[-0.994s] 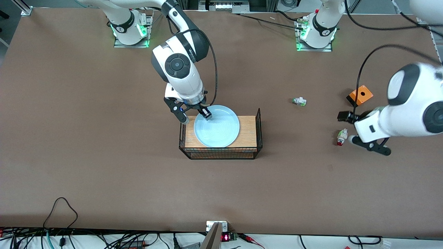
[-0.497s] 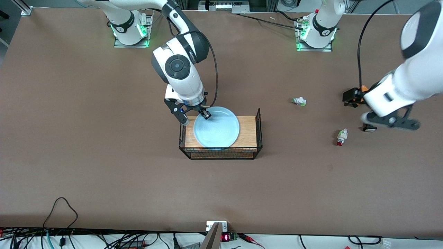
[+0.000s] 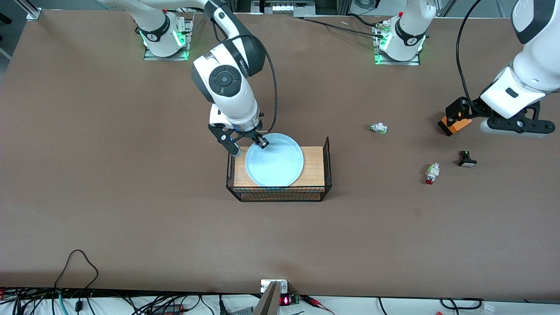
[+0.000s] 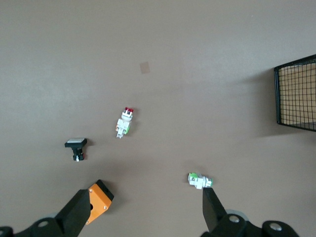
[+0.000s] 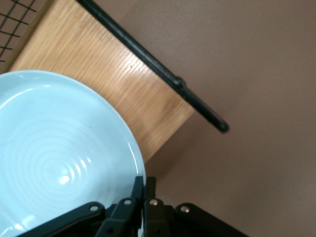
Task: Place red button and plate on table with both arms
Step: 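Lift the blue plate out of the basket with the right gripper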
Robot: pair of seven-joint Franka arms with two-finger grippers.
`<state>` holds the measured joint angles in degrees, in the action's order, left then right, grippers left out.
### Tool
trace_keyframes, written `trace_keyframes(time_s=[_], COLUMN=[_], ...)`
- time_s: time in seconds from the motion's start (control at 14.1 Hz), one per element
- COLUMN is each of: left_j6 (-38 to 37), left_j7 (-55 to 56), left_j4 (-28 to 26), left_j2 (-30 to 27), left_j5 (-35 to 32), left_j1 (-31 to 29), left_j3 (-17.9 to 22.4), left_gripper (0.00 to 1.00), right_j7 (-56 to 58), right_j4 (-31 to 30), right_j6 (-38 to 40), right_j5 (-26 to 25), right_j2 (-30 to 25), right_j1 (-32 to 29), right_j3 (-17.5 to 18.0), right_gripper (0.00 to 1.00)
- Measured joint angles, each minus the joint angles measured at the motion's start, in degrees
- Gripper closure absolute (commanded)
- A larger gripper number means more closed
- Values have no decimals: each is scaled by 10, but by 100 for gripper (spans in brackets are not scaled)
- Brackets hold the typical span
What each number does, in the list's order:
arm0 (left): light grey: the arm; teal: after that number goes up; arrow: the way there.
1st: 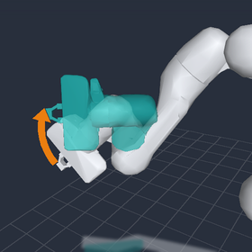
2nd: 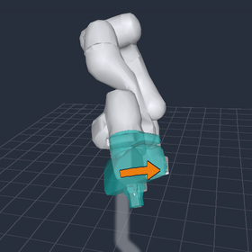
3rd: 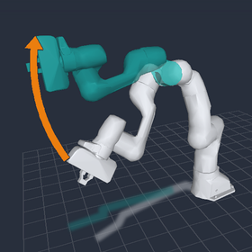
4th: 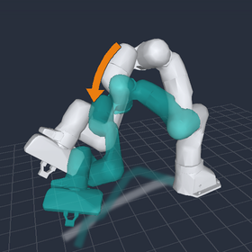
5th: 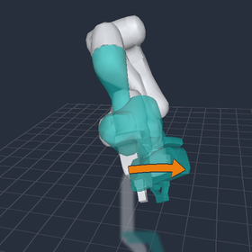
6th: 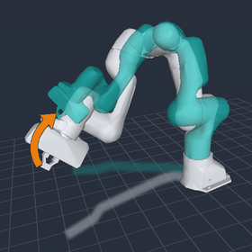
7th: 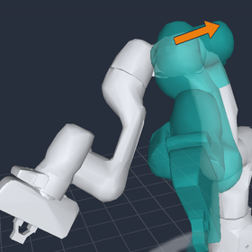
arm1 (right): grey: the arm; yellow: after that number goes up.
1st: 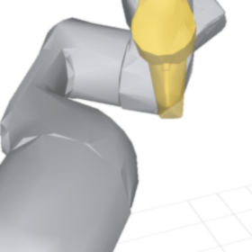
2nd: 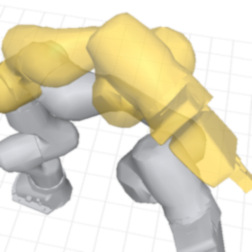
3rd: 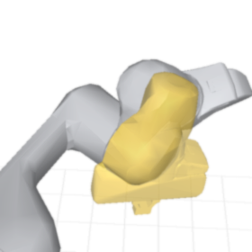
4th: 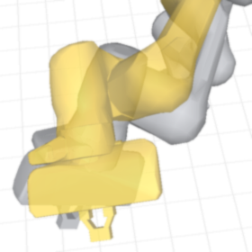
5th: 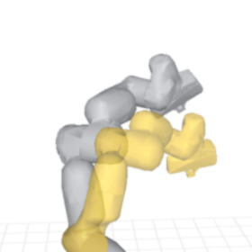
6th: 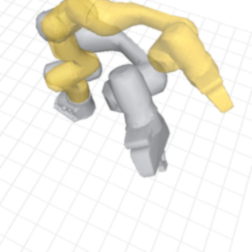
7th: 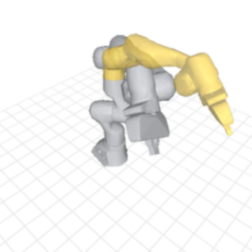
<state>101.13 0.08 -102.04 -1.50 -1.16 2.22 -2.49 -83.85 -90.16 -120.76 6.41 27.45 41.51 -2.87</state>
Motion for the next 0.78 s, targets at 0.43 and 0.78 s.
trace_keyframes(time_s=[0.43, 0.78], left_j6=[-3, -5], left_j7=[0, 0], left_j4=[0, 0], left_j2=[0, 0], left_j5=[0, 0], left_j1=[0, 1], left_j3=[0, 0], left_gripper=[0, 0], right_j7=[9, 95], right_j4=[53, 58], right_j6=[162, 247], right_j5=[25, 38], right_j2=[-65, -138], right_j1=[0, -24], right_j3=[4, -8], right_gripper=[100, 100])
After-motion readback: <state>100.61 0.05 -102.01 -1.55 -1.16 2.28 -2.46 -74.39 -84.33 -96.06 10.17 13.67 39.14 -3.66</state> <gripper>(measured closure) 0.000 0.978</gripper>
